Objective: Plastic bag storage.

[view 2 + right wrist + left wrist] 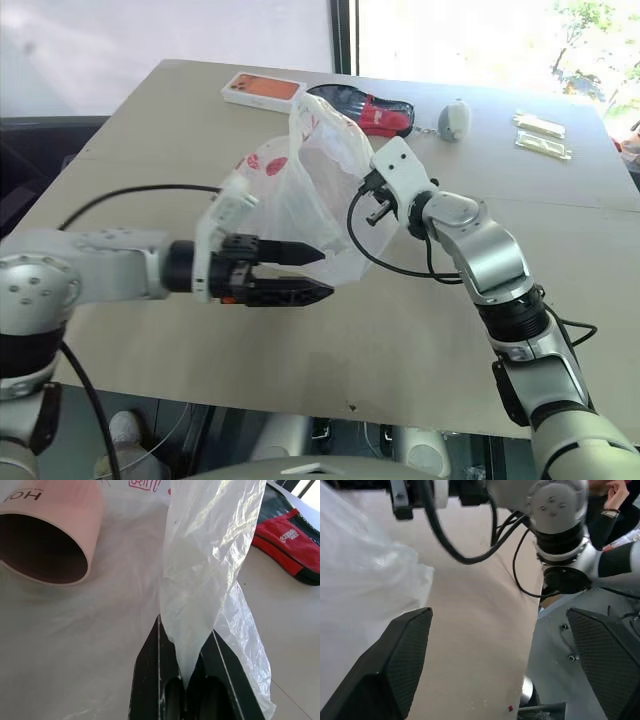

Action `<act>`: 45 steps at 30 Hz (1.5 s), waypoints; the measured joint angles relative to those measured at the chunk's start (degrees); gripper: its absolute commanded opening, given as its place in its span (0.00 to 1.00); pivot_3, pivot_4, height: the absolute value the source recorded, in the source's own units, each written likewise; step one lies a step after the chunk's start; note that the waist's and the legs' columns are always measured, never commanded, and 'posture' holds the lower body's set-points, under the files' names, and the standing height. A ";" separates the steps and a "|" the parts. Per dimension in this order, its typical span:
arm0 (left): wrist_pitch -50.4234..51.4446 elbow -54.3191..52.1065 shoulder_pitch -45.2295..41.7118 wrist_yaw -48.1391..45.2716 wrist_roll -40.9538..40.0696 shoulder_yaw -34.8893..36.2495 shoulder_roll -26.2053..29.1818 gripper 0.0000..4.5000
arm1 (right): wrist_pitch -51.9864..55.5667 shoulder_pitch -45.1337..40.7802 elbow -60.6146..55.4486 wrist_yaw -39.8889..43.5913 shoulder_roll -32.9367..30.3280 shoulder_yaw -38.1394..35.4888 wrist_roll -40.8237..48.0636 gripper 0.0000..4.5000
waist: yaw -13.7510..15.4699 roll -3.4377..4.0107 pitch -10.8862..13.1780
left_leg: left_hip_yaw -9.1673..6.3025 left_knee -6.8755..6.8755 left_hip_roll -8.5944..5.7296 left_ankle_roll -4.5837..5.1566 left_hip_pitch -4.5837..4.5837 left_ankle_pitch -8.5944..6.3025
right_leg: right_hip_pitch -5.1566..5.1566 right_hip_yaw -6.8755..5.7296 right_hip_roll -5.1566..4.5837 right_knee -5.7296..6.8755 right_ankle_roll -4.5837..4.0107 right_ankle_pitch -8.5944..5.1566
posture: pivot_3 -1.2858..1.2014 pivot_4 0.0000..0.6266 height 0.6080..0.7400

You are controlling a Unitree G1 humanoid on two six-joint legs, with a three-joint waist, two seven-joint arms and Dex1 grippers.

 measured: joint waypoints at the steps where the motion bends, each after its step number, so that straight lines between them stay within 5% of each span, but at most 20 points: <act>1: 0.15 0.39 -0.03 2.11 0.83 -1.43 -1.80 0.99 | 0.21 -0.20 0.06 0.17 0.00 0.00 0.00 0.00 | 0.01 0.01 0.00 | 0.01 0.00 -0.02 0.00 0.03 0.00 | 0.02 0.00 0.00 0.02 0.00 0.00 | 0.52 0.24 1.00; 9: 0.06 5.16 -4.78 9.74 17.40 -10.00 -14.26 0.99 | 2.74 -1.75 -0.59 1.84 -0.24 0.04 0.10 0.00 | -0.03 0.00 0.00 | 0.04 0.00 -0.01 0.00 0.01 0.00 | 0.02 0.02 0.06 -0.01 -0.02 0.01 | 0.52 0.24 1.00; 25: -8.93 -4.61 -4.55 -5.08 45.82 -15.00 -7.45 0.99 | 4.82 -1.86 -1.77 2.07 -0.56 0.27 0.01 0.00 | 0.01 0.01 -0.01 | 0.05 -0.03 0.00 -0.01 -0.03 0.01 | -0.04 0.01 0.06 -0.01 -0.02 0.00 | 0.52 0.24 1.00; 35: 3.46 -3.45 -0.28 -4.49 19.97 9.01 -4.74 0.99 | 7.22 -2.24 -1.70 3.81 1.03 -1.61 3.54 0.00 | -0.19 0.01 -0.01 | -0.04 0.02 0.01 -0.01 0.00 0.01 | 0.02 -0.05 0.01 0.02 -0.02 0.00 | 0.52 0.24 1.00; 45: 4.03 -0.82 0.16 4.60 10.62 9.26 -10.74 0.99 | 7.59 -3.53 -1.72 4.56 1.60 -2.19 5.95 0.00 | 0.18 0.00 -0.02 | -0.18 0.04 -0.02 0.00 0.00 0.01 | 0.11 -0.18 -0.02 0.01 -0.02 0.01 | 0.52 0.24 1.00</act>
